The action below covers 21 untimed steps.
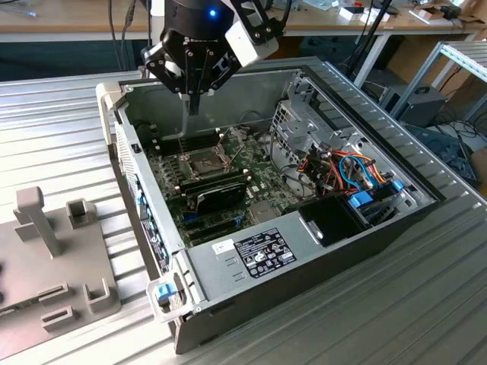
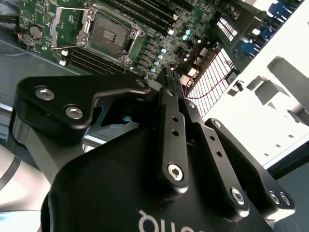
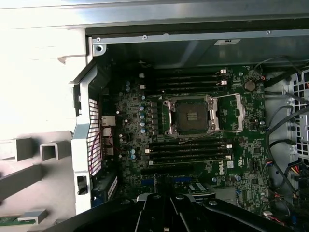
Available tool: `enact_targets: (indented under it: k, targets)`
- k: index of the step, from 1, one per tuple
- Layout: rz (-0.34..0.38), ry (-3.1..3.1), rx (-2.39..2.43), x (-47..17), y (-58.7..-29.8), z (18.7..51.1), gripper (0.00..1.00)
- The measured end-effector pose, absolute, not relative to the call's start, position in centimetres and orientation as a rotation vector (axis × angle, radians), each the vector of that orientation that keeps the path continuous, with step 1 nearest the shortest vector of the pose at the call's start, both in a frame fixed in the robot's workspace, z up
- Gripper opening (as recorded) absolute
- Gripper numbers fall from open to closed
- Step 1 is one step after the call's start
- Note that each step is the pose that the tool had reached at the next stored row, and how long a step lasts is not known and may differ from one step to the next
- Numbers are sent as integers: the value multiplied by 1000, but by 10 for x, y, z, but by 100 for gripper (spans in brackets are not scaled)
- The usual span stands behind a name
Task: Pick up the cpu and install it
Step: 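Reach for the cpu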
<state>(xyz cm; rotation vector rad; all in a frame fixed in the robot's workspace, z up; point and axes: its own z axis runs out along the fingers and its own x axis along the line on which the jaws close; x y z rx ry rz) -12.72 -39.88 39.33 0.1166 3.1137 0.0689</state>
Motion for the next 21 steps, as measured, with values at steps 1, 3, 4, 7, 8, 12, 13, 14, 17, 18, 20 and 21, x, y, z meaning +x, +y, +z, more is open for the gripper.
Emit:
enact_targets:
  k: [1, 3, 4, 7, 8, 12, 13, 14, 17, 18, 20, 21]
  targets:
    - [69, 3114, 117, -128, -399, 393, 11]
    - [69, 3114, 117, -128, -399, 393, 11]
    - [69, 3114, 117, -128, -399, 393, 11]
    - [69, 3114, 117, -129, -399, 393, 11]
    - [69, 3114, 117, -129, -399, 393, 11]
    - [69, 3114, 117, -132, -399, 393, 11]
    - [69, 3114, 116, -132, -399, 393, 11]
    - [69, 3114, 116, -132, -399, 393, 11]
    - [69, 3114, 117, -133, -399, 393, 11]
    - [69, 3114, 117, -133, -399, 393, 11]
    - [69, 3114, 117, -133, -399, 393, 11]
    - [69, 3114, 117, -134, -399, 393, 11]
